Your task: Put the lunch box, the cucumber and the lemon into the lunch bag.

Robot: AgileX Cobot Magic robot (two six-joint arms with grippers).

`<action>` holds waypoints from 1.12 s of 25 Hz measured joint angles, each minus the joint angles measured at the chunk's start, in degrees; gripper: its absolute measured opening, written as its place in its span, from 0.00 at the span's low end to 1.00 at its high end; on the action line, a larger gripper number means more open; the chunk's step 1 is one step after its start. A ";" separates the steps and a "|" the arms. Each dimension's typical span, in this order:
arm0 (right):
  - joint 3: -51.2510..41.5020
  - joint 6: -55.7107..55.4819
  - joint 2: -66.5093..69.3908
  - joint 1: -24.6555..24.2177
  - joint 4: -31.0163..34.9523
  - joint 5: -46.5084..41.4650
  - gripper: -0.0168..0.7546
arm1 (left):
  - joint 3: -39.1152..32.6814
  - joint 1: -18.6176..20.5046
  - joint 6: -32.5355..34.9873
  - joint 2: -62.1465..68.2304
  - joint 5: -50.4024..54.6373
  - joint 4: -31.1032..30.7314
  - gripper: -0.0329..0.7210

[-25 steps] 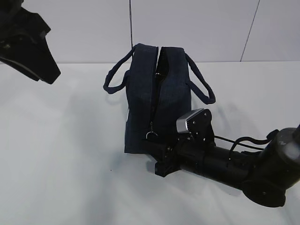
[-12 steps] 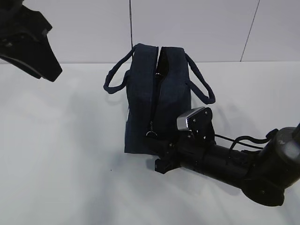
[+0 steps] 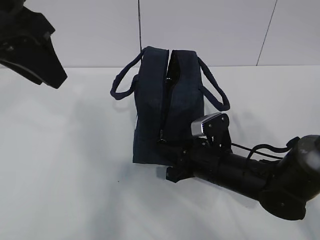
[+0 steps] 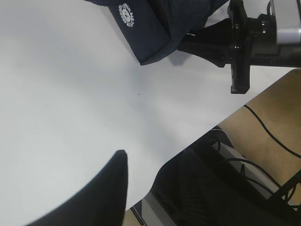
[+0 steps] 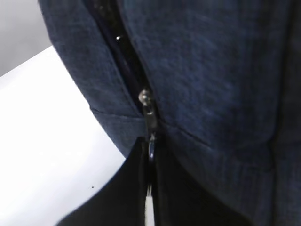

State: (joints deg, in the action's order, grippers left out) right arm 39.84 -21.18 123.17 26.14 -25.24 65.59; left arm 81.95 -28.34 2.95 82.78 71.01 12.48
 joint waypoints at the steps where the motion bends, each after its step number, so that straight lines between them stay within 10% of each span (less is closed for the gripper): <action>1: -0.28 -0.33 -0.53 0.00 0.00 0.00 0.03 | 0.00 0.00 0.00 0.00 0.00 0.00 0.41; 28: -7.13 -0.96 -16.97 0.00 -1.32 -9.62 0.03 | -19.49 -3.57 6.43 -0.13 -17.99 1.09 0.41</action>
State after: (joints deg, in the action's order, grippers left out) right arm 32.72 -22.14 106.19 26.14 -26.55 55.97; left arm 62.46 -31.91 9.38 82.65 53.03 13.57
